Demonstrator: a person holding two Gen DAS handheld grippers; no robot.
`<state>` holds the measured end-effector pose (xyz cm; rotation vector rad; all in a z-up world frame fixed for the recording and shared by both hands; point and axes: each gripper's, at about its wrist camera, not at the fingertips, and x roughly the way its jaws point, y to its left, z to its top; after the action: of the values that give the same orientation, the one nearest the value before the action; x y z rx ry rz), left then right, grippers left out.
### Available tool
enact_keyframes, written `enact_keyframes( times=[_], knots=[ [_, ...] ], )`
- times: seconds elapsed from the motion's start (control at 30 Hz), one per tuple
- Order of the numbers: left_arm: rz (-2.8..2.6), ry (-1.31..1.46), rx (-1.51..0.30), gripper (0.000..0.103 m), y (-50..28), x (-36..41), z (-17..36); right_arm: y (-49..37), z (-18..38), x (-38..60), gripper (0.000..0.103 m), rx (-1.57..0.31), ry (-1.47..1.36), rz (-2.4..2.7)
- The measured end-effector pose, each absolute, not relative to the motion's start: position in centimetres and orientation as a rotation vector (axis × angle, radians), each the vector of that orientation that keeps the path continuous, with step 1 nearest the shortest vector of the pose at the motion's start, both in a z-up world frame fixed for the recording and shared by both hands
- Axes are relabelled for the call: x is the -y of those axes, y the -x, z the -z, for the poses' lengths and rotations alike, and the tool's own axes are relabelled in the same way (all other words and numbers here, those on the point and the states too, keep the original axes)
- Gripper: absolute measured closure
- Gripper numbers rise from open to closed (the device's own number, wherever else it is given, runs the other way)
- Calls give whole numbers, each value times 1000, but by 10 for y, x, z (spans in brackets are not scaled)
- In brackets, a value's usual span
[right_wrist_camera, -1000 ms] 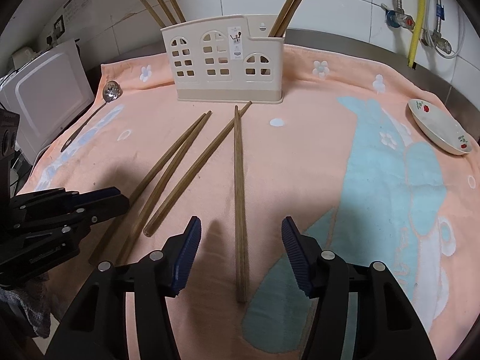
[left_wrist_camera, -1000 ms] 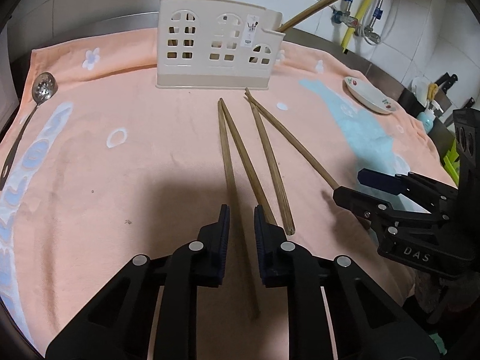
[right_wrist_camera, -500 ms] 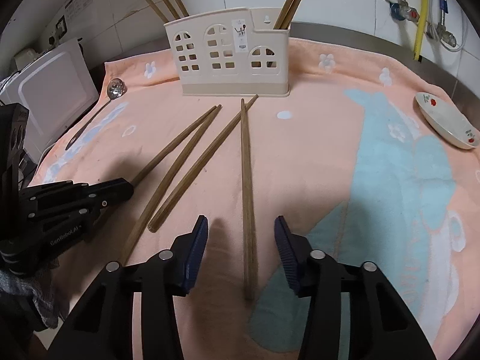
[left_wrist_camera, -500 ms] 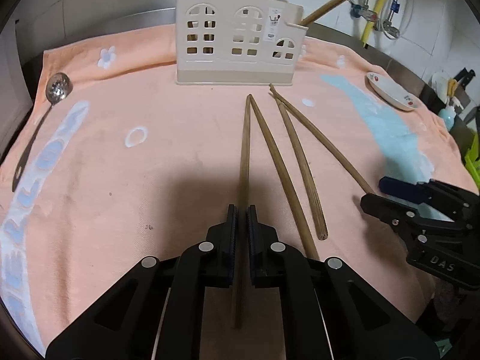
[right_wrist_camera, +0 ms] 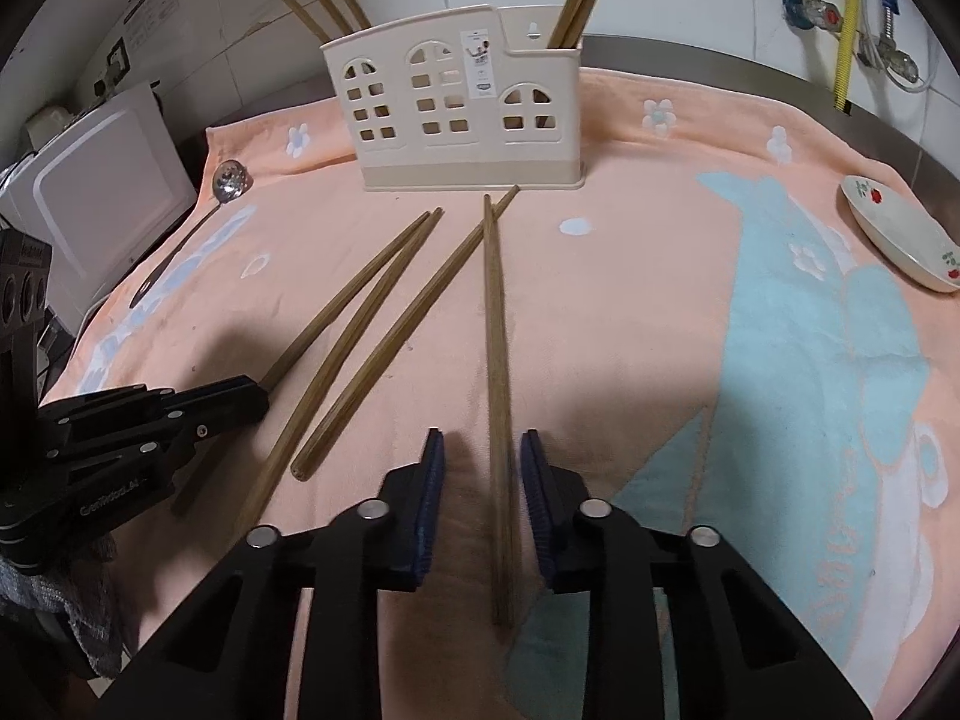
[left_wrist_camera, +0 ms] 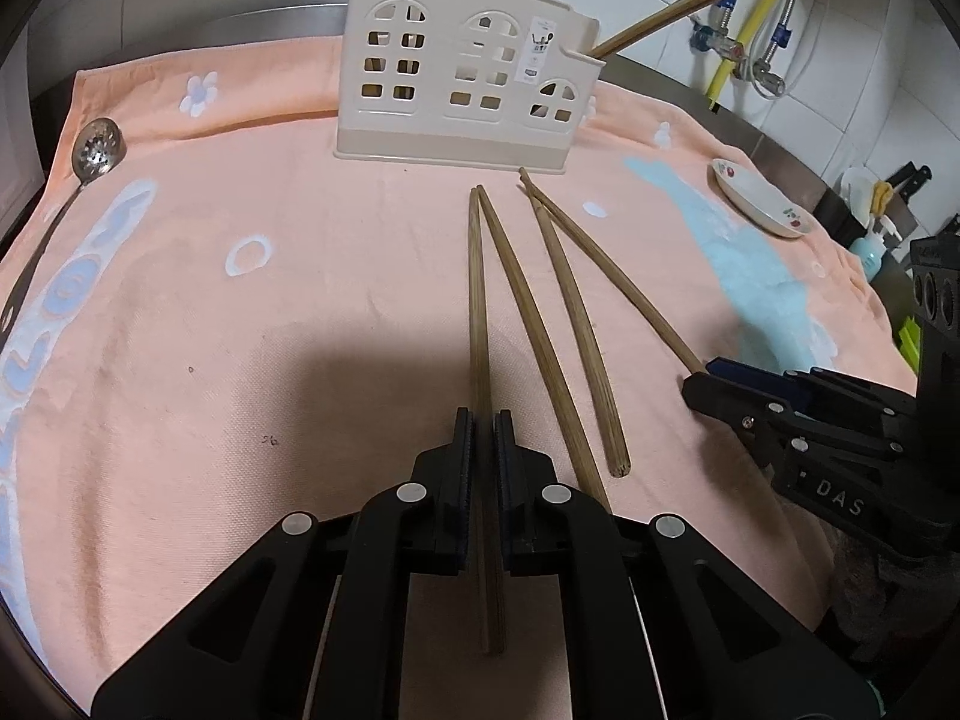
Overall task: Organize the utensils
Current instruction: 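Lift both held chopsticks and carry them above the utensil holder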
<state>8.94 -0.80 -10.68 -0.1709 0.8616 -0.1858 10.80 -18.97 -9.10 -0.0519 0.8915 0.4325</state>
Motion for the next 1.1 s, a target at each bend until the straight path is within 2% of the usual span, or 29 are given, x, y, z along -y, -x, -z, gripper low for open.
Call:
enact_keyframes(
  times=[0.2,0.43,0.77,1.1],
  knots=[
    [182,169,-857,97,-90,8,105,-105,89,192,96,-886,43,-428],
    [186,167,-811,97,-85,3,89,-99,70,194,97,-829,42,-435],
    [205,164,-687,98,-84,-7,40,-108,2,196,97,-684,39,-474],
    [223,115,-628,98,-103,-9,1,-145,-54,188,97,-628,54,-515]
  ],
)
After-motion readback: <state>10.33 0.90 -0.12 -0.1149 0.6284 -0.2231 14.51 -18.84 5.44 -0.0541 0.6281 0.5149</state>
